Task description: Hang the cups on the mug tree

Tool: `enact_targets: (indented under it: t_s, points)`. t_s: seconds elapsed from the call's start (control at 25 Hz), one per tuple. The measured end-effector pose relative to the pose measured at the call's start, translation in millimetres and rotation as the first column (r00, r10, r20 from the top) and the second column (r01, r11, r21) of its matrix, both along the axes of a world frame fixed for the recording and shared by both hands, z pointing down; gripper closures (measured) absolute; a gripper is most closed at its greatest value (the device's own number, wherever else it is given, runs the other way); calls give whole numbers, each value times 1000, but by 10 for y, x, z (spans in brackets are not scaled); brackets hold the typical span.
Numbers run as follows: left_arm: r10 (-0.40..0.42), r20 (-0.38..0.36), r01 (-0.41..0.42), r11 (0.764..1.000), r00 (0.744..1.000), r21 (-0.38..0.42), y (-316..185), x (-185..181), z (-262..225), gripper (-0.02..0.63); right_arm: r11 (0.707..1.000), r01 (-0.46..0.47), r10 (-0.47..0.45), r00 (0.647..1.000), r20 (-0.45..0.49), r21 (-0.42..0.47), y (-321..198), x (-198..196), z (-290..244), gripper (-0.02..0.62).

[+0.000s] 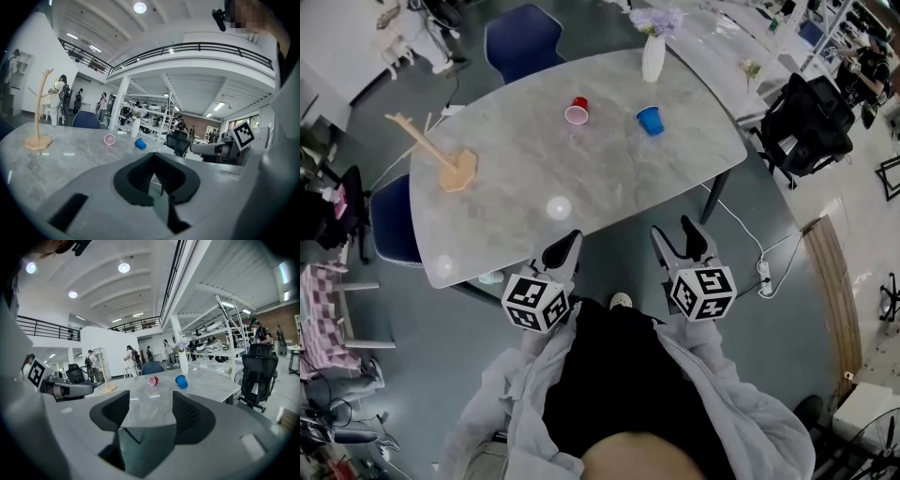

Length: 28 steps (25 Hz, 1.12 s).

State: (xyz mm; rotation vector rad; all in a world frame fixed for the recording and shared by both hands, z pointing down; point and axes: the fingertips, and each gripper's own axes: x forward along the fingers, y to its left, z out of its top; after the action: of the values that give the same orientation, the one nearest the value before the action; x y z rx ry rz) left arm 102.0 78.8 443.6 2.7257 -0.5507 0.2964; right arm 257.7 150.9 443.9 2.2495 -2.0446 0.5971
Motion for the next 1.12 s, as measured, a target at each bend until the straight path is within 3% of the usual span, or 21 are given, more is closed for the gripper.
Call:
enact_targets:
  t_s: [0.52, 1.12]
  points:
    - [-39, 73, 44, 996, 997, -73, -77, -4, 303, 609, 997, 41, -37, 997, 61, -66, -109, -7, 335, 314]
    - [9, 101, 1, 995, 995, -103, -1005, 761, 404, 609, 991, -20, 25, 999, 37, -131, -935, 835, 495, 315]
